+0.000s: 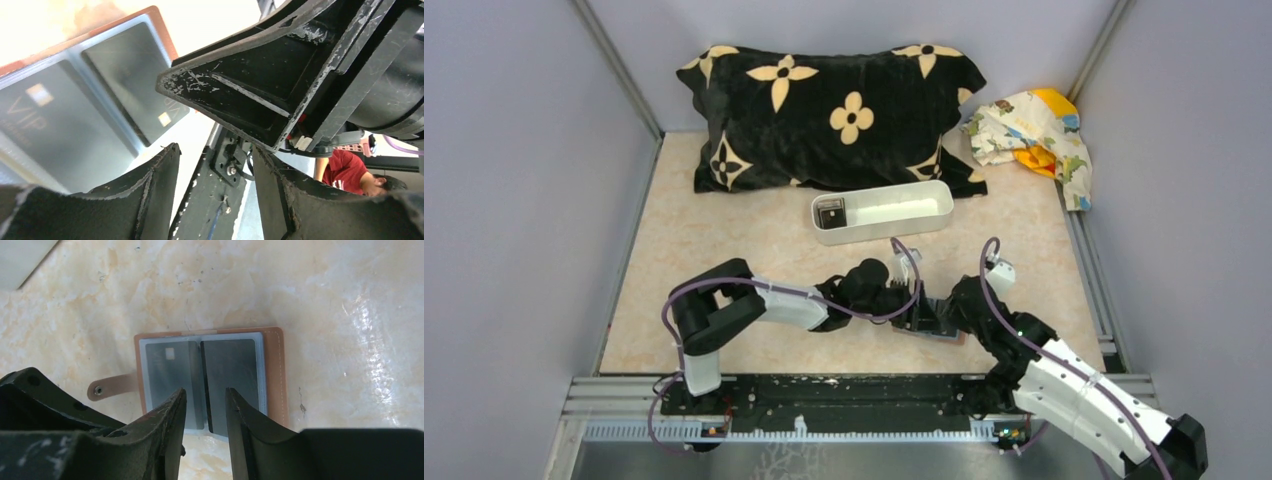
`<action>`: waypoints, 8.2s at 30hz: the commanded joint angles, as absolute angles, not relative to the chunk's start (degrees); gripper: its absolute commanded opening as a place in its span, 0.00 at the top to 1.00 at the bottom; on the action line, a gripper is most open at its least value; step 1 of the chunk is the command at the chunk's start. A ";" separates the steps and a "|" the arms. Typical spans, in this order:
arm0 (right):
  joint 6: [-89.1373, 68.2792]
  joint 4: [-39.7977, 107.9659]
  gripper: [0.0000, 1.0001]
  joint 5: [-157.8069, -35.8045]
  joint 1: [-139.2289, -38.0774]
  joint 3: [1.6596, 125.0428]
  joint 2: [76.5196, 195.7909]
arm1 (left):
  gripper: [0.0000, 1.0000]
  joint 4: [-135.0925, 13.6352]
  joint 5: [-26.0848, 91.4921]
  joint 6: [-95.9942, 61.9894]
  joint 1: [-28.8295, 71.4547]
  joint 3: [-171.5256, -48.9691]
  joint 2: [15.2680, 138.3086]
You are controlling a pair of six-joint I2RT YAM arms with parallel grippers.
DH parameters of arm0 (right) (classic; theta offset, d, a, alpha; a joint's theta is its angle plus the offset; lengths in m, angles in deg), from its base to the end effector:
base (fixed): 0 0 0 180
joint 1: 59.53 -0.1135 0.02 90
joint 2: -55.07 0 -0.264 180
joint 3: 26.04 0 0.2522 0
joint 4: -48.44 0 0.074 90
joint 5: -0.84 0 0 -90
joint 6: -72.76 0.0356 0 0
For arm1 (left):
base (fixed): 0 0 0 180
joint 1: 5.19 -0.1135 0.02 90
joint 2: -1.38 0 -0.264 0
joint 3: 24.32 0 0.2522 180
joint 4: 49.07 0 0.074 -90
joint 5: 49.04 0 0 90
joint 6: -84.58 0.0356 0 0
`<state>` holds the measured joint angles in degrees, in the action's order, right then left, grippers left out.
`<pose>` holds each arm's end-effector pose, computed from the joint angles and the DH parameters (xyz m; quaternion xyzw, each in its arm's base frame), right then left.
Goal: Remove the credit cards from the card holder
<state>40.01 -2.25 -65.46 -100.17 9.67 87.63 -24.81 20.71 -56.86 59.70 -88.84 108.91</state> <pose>0.1013 0.0681 0.1908 0.2054 0.8920 0.1415 0.3771 0.1525 -0.3544 0.1587 0.1954 0.7827 -0.5625 0.1811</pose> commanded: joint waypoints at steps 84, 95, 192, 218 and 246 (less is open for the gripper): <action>49.95 -1.26 1.00 -61.04 -102.57 10.43 88.41 | 0.37 -14.03 9.74 -53.69 46.57 -74.29 100.65; 47.56 5.33 1.00 -64.31 -102.51 9.18 95.41 | 0.37 -18.51 12.40 -51.19 49.66 -79.46 106.15; 47.53 18.77 1.00 -76.22 -102.58 -0.89 101.64 | 0.54 5.33 17.50 -72.05 50.62 -75.88 118.18; 47.62 15.57 1.00 -75.15 -102.60 -0.86 98.13 | 0.93 5.52 19.24 -74.05 49.83 -76.32 119.51; 47.82 16.71 1.00 -74.75 -102.64 -1.56 99.04 | 0.84 11.55 18.88 -76.35 47.86 -70.60 119.36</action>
